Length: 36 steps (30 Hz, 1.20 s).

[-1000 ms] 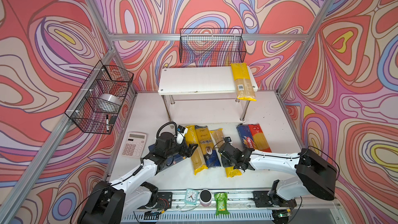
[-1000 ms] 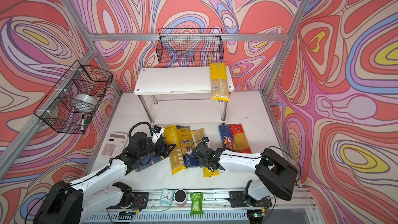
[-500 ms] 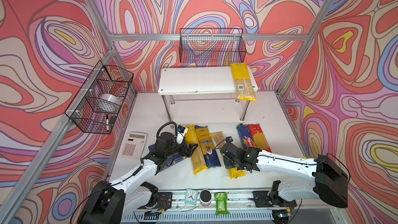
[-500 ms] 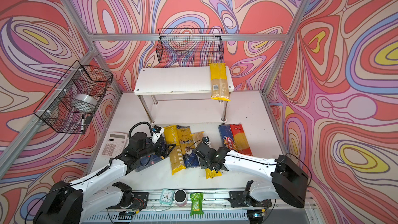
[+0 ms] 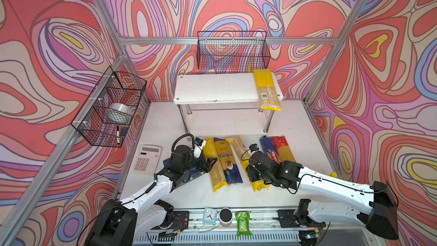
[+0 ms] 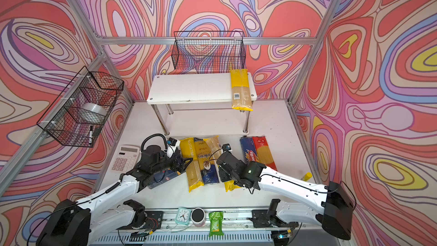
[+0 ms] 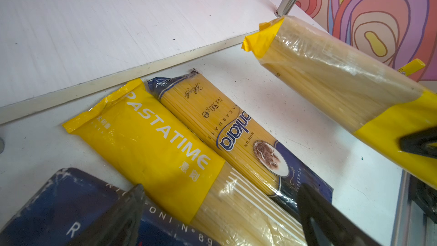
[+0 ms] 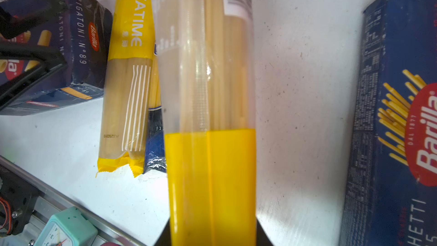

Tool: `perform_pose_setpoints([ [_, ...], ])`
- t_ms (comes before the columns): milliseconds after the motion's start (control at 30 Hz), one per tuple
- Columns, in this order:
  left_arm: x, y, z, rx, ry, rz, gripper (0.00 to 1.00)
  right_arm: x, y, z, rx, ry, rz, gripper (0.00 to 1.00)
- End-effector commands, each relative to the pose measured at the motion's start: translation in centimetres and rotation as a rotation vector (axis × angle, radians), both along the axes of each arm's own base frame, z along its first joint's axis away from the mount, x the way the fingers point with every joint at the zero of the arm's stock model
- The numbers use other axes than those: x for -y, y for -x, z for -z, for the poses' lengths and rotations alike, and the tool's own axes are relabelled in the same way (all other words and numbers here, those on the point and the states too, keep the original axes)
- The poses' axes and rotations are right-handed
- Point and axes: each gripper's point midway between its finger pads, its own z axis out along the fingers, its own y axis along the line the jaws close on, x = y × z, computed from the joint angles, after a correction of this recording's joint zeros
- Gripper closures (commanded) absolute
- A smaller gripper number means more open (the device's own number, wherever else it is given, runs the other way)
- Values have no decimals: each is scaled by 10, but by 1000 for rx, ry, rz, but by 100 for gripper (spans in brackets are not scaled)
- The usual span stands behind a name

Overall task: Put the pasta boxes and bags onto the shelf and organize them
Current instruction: 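Lift the clear-and-yellow spaghetti bag upward with the right gripper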

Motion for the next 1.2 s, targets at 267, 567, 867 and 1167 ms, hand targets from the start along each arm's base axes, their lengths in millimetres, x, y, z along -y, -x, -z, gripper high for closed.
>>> perform_pose_setpoints([
  [267,1,-2,-9,26,-7,4,0,-37,-14,-107,240,-253,-112,100],
  [567,0,-2,-8,26,-9,0,0,-42,-18,-151,284,-218,-157,100],
  [867,0,-2,-9,30,-7,-4,0,-51,-22,-201,354,-203,-227,100],
  [1167,0,-2,-8,27,-4,-5,0,-49,-35,-240,413,-169,-187,100],
])
